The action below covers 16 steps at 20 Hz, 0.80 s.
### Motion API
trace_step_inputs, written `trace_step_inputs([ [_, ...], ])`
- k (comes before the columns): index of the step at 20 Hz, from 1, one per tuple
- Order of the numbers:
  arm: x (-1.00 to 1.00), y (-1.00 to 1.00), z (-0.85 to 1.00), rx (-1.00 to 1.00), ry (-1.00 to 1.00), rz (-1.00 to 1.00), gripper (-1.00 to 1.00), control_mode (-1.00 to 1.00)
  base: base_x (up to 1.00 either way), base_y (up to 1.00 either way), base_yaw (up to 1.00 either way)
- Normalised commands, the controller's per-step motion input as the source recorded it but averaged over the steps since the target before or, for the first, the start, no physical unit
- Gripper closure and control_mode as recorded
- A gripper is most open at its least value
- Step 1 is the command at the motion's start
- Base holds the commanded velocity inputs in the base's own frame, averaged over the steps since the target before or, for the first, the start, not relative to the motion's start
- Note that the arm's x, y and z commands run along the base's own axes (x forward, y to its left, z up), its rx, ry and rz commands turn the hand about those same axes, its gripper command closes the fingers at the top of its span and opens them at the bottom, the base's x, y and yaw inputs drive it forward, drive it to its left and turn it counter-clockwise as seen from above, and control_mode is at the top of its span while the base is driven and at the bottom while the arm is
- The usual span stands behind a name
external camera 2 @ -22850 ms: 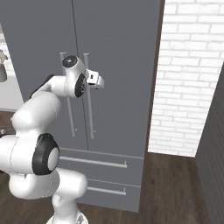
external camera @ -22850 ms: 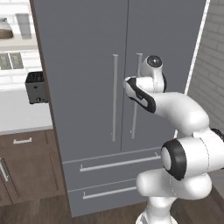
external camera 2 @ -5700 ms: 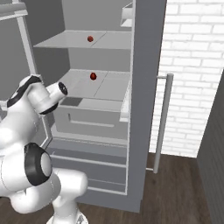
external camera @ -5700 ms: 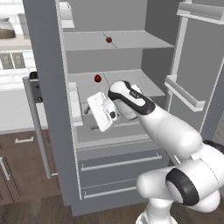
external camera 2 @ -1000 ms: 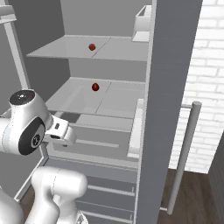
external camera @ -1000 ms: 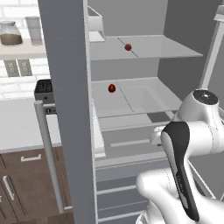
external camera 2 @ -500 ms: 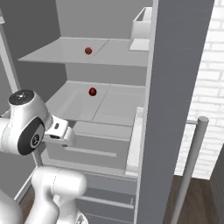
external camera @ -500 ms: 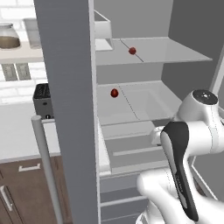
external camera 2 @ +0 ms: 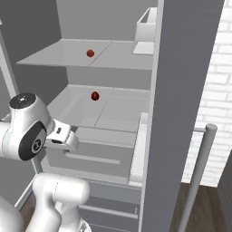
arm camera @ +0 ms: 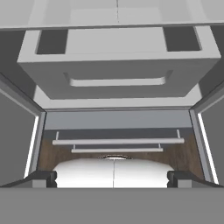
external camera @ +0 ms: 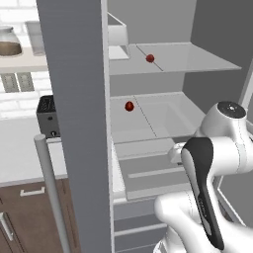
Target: Take the strawberry from the fridge and place it on top of the pancake, located on the dining counter.
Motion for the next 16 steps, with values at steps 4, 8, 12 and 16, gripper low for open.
trace_step_inputs([
  [4,0.1,0.0,0.0,0.0,0.0,0.0,-1.0,-1.0,0.3,0.0,0.0],
  [8,0.3,0.04,0.29,0.0,-0.21,0.0,-1.0,-1.0,0.0,0.0,0.0],
  [12,0.17,0.02,0.74,0.0,-0.49,-0.01,-1.0,-1.0,0.0,0.0,0.0],
  [16,0.14,0.0,0.91,0.0,-0.58,-0.03,-1.0,-1.0,0.0,0.0,0.0],
])
